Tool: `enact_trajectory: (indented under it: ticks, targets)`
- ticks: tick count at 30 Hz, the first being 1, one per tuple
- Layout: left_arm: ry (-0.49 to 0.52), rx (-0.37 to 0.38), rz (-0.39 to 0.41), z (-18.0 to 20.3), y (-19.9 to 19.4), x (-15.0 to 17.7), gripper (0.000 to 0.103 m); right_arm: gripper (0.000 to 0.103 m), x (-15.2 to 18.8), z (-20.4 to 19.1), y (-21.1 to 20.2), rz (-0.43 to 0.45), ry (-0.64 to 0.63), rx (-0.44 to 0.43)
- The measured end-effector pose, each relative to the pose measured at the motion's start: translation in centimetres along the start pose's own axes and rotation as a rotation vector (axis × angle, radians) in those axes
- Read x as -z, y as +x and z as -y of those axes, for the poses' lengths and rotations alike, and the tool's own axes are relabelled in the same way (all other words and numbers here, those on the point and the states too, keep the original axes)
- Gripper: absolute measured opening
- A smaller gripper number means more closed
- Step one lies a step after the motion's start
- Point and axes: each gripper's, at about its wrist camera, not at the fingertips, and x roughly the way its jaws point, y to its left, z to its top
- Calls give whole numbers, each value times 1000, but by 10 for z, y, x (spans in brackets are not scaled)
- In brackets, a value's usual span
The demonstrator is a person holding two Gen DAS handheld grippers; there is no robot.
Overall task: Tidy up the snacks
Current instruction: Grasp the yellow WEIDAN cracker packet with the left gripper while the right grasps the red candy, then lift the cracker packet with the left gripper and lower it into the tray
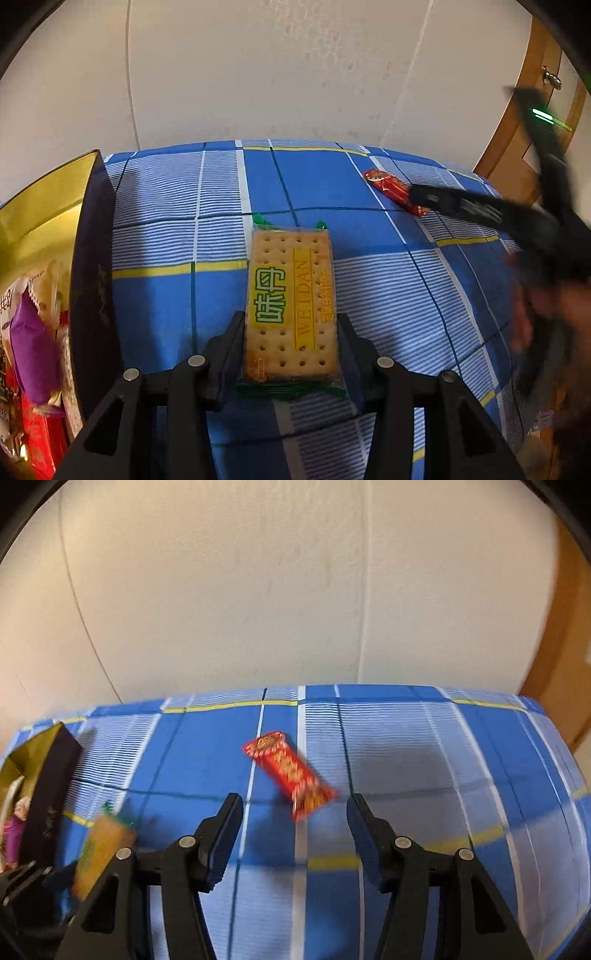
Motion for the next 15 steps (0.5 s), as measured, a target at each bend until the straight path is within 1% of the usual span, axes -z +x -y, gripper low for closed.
enact_trajectory:
  ticks: [4,5,6,7,10,15]
  targets:
    - [70,-26,19,7,-1,7,47,59,-9,-1,32,-57,-51,21]
    - [81,-29,25,8,-2,9,47,59,-10,-2,35,-45,-57,22]
    - [89,-31,32,9,-2,10,47,57,-10,-3,36,-42,-60,20]
    - [92,-31,35,9,-2,10,47,52,-10,-4,36,-37,-56,19]
    - [86,-35,45,9,-2,11,48,32,-5,-5,32,-28,-39,23]
    - [99,-43,60,10,-3,14,49,31,16,-11,17,-10,-8,21]
